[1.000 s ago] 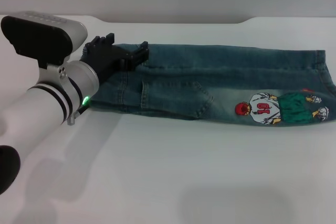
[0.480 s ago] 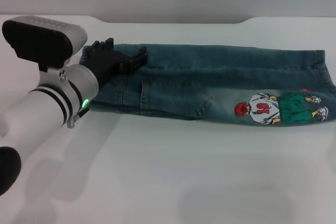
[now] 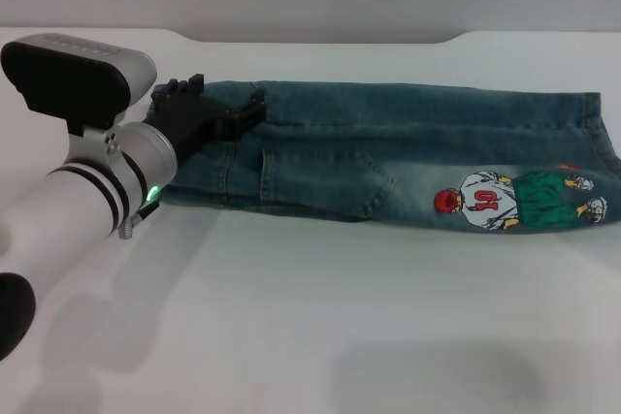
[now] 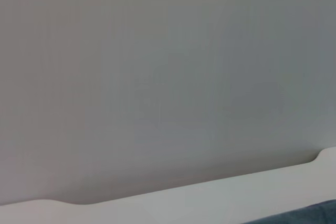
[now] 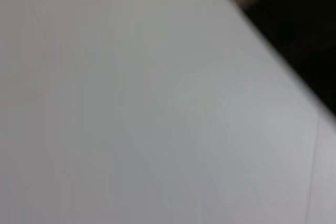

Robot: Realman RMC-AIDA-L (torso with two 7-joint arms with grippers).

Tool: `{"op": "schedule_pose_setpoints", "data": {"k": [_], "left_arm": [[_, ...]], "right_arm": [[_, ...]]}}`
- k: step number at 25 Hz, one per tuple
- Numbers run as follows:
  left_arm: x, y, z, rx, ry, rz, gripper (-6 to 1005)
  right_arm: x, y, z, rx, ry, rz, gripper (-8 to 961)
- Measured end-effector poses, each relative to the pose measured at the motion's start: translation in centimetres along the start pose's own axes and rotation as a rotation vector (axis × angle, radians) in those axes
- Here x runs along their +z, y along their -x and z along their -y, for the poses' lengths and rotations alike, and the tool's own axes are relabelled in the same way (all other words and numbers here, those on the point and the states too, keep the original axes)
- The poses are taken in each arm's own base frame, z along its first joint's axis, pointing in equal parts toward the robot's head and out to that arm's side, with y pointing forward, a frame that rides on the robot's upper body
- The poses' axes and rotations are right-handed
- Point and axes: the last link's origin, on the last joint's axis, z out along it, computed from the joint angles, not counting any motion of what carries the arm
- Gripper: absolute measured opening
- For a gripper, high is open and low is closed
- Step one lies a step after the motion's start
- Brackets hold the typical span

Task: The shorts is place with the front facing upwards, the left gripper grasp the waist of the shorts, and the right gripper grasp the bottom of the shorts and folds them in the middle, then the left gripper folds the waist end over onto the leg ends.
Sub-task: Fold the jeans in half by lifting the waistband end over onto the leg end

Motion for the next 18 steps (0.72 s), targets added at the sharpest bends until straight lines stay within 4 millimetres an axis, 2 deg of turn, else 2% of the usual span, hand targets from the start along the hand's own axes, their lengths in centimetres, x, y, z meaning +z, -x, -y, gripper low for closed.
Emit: {"op": "schedule_pose_setpoints", "data": {"k": [2,3,4,8,12,18], "left_arm": [[0.0,-0.1,0.1,0.001,-0.004,-0.003,850],[0.0,-0.1,0.1,0.001,-0.004,-0.003,849],[0.0,-0.1,0.1,0.001,-0.004,-0.003,849],[-0.1,-0.3,0.3,0.001,-0.006,-0.009,849],[-0.2,-0.9,0.1,0.013,-0.002,-0.025,850],[-0.6,-1.6,0.1,0.017,0.000,-0.047,850]], "right_arm": [[-1.2,-1.4,0.0,0.122,0.016,-0.146,501],[-2.0,-2.3,-0.3,0.196,0.056,-0.275,502],[-2.0,-2.3,-0.3,0.196,0.056,-0.275,502],[-3.9,-3.8,-1.3,0.353,0.220,-0.527,564],[-5.2,-3.6,-1.6,0.492,0.297,-0.671,636],[-6.4,-2.0,-2.1,0.648,0.353,-0.772,698]]}}
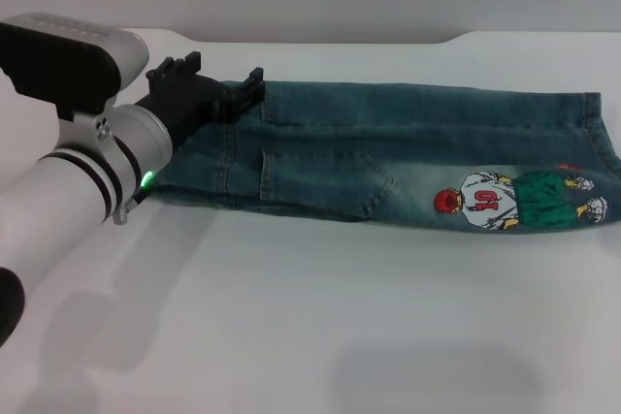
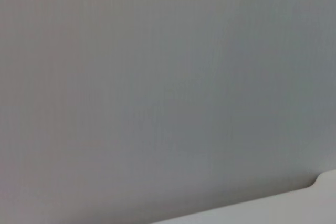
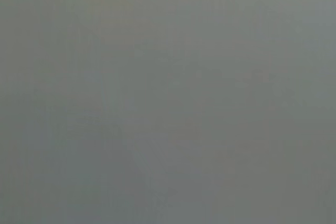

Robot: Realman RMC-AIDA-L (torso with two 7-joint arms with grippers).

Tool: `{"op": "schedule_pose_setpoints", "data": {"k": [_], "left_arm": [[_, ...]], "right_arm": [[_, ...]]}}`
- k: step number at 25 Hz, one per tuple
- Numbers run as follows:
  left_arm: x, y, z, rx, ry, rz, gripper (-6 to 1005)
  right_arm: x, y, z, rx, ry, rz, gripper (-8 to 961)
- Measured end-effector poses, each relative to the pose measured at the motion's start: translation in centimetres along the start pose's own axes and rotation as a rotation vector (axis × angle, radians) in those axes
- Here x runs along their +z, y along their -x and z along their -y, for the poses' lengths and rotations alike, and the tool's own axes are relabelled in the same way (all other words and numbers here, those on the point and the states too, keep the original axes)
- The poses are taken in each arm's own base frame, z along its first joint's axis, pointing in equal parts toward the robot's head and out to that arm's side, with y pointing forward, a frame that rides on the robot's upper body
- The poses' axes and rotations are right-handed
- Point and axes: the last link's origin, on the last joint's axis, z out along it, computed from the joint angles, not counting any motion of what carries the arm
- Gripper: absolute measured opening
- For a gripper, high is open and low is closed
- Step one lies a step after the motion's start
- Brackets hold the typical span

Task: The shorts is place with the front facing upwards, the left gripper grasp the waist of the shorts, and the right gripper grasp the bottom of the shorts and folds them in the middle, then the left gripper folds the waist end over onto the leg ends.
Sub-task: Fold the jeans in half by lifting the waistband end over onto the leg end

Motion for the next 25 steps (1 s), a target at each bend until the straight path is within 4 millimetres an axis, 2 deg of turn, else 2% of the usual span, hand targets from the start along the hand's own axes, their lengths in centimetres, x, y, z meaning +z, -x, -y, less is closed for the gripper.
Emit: {"op": "schedule_pose_setpoints", "data": {"k": [5,9,16,22,25], "left_arm": [[-0.7,-0.7,0.8,0.006,-0.025,-0.030,849],[-1.2,-1.0,1.5,0.021,-0.050,-0.035,849],[-2.1,-1.2,3.5,0.018,-0.094,0.033,850],[-2.7,0.5,5.3,-0.035,-0.114,0.219,851],[-3.1,1.3,5.9,-0.059,-0.119,0.292,851]], "right_arm": [[-1.5,-1.5,-2.0,0.021,0.070,-0.062,739],[-2.0,-2.4,-2.7,0.018,0.086,-0.084,740],[-1.9,-3.9,-5.1,0.027,0.162,-0.111,421],[-1.5,-4.7,-6.3,0.020,0.207,-0.123,131],[-1.5,-4.7,-6.3,0.018,0.208,-0.125,98]]}}
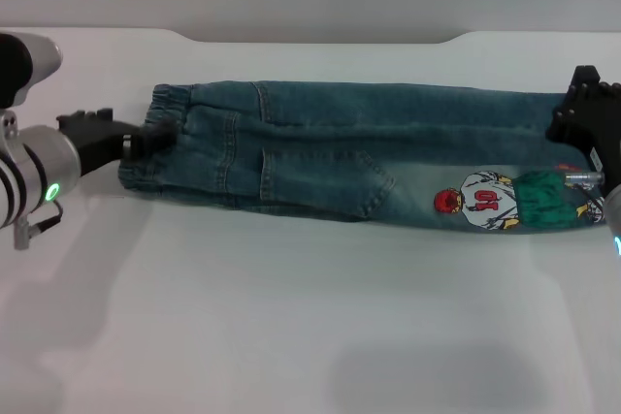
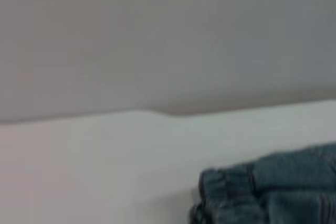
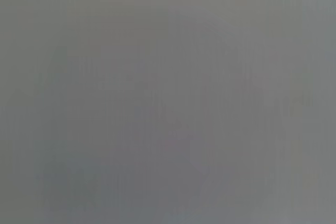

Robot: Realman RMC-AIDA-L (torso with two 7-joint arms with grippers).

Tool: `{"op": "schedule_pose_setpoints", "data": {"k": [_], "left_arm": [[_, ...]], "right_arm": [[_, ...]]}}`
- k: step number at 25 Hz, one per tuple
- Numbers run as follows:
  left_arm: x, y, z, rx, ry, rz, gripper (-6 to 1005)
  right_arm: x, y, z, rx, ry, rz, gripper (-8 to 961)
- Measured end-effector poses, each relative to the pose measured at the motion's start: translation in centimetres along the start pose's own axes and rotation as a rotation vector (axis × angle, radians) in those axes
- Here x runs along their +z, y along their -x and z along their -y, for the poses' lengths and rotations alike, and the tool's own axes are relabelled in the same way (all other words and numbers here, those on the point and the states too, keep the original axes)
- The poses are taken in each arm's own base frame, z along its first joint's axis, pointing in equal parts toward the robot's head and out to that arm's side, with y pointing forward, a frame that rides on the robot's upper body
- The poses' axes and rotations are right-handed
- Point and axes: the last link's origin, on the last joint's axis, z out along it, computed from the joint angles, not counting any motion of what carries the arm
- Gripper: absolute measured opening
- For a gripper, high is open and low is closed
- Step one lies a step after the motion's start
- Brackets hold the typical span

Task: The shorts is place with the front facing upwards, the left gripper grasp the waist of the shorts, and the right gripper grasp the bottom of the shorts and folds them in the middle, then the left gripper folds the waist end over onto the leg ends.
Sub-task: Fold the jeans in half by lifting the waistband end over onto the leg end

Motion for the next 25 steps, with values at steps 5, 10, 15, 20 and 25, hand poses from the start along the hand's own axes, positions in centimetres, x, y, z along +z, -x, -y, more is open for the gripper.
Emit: {"op": "schedule_pose_setpoints", "data": {"k": [5,10,15,20,25], "left_arm": [[-0.1,0.9,0.5,-0.001,0.000,0.095,852],[-0.2,1.4,0.3,0.011,0.003,0.131,852],[-0.4,1.0,-0.3,0.014,0.024,0.142,853],[-0.5,0.6,-0.7,0.019,0.034,0.130,852],[-0.1,0.6,-1.0,0.011,0.043,0.158,852]], "right_arm": [[0.0,-0.1,0.2,-0.001,-0.006,-0.002,42],[0.1,-0.3,0.4,-0.006,-0.011,-0.008,-2],[0.1,-0.4,0.5,-0.008,-0.015,-0.009,-1],[0.1,-0.4,0.8,-0.010,-0.022,-0.010,-1],[0.2,-0.4,0.8,-0.013,-0.022,-0.008,-1]]}}
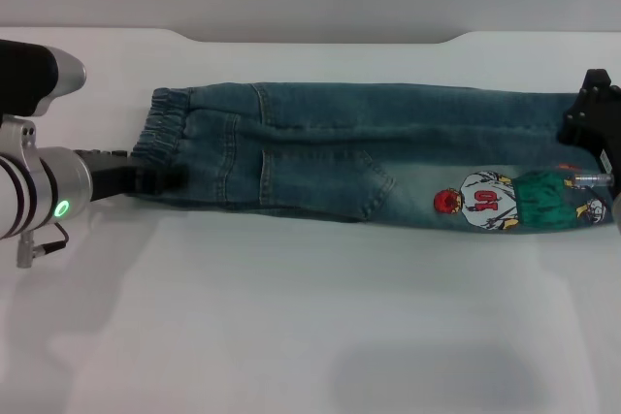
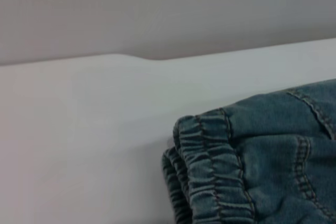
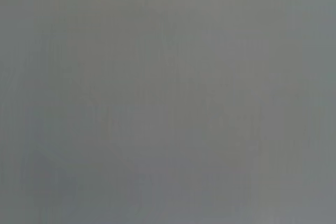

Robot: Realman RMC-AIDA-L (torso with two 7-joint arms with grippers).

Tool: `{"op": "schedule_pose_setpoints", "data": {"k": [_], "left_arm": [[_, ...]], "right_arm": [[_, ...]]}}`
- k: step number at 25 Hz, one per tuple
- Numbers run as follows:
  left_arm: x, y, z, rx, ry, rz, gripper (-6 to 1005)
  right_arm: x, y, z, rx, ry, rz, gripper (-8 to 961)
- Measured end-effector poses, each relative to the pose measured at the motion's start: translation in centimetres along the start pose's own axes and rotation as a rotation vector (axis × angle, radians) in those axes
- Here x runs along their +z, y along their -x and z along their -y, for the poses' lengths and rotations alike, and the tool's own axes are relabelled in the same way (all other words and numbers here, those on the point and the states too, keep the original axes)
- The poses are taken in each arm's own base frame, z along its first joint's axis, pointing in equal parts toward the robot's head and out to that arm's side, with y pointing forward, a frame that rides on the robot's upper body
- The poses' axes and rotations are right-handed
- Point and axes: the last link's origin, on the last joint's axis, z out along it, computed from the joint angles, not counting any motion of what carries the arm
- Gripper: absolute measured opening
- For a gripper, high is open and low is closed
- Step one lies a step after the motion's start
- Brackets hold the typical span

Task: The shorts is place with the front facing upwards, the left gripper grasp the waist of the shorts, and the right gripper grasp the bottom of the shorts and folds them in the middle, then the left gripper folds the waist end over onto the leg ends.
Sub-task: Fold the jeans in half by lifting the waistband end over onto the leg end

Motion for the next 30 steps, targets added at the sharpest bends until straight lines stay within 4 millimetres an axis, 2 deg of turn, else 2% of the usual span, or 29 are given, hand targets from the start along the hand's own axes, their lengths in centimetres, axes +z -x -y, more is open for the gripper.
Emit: {"op": "schedule_pose_setpoints", "data": {"k": [21,27,30], "left_arm": [[1.4,0.7,-0.2,0.002,0.010,0.080,756],[1.4,0.7,-0.3,0.000,0.012,0.084,492],[1.3,0.5,-0.4,0.001,0.015,0.079,399]], "right_arm": [[-0.2,0.8,0.1,0.001,-0.003,0.020,-2],[-0.2,0.7,0.1,0.001,-0.005,0.019,-1],[-0.2,0.8,0.1,0.001,-0.005,0.021,-1]]}}
